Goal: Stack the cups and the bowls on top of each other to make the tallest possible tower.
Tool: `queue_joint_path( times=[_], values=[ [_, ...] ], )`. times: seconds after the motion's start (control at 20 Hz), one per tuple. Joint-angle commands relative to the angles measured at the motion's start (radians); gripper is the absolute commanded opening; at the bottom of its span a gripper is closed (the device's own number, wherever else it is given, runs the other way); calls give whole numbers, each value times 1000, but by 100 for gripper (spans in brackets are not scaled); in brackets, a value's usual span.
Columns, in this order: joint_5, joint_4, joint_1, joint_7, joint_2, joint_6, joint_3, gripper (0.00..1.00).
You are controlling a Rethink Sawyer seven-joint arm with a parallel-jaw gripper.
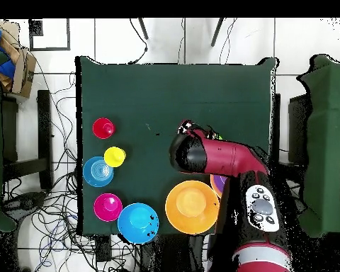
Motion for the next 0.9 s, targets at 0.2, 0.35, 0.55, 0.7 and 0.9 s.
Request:
queue_joint_path(
  times=[0.2,0.35,0.55,0.7,0.9],
  values=[
    [-75,10,-13,-7,39,-14,77,100],
    [-81,-4,2,-6,46,-15,60,100],
    [-81,2,-4,-9,39,-15,65,100],
    [-77,6,-5,-5,31,-16,65,100],
    [-73,26,-25,-25,-6,6,91,100]
  ],
)
